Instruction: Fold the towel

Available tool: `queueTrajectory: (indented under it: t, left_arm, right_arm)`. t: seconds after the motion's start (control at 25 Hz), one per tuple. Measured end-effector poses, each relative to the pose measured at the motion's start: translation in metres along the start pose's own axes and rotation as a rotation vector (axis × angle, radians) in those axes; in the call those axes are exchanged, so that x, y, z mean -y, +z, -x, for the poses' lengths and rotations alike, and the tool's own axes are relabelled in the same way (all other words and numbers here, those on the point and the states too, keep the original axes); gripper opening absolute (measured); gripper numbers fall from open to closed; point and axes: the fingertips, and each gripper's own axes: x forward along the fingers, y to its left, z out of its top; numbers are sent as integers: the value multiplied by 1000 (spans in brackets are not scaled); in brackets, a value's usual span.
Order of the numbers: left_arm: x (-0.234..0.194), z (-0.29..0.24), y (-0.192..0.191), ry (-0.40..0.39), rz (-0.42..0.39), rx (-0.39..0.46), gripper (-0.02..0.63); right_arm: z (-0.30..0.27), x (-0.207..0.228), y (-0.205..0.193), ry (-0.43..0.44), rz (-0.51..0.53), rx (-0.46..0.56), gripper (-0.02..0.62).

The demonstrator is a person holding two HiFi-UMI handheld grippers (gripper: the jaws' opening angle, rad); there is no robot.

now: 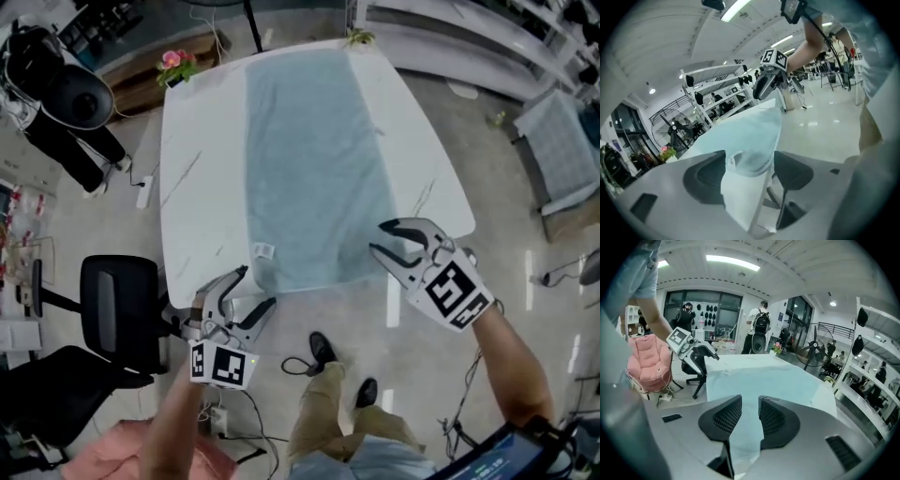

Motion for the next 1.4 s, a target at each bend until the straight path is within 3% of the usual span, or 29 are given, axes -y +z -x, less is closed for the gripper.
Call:
queueTrajectory:
  t: [0.2,0.32,0.44,0.6,0.72,0.88,1.0,1.12,1.4]
  left_arm:
    - [17,-16,-10,-24,-160,-52,336]
    - [22,-23,-17,-36,-184,-65,329]
    - [21,-25,-23,-19,-201,-79,227]
    - [28,-21,-26,-69,-152,-65,138]
    - [27,-18,-21,-98,-72,-39,122]
    - [26,-15,-12,-135,-21,-20,90]
    - [27,-15,-11,-138,-23,-25,67]
    - [26,-13,-14,-119,-43,-44,58]
    - [14,8,5,-47,-16,-24,37]
  right_arm:
    - [14,-28,-17,66,56,12,170]
    - [22,-45,-32,111,109,-1,213]
    - [24,-51,-51,109,230,-31,241]
    - [21,-48,-79,40,458,-108,250]
    - [15,-45,-93,-33,615,-139,250]
    - [8,-35,-102,-113,691,-154,252]
    - [9,-32,-94,-162,705,-106,172]
    - [11,-32,-87,-186,713,-80,26]
    - [33,-41,-71,-188,675,-44,20]
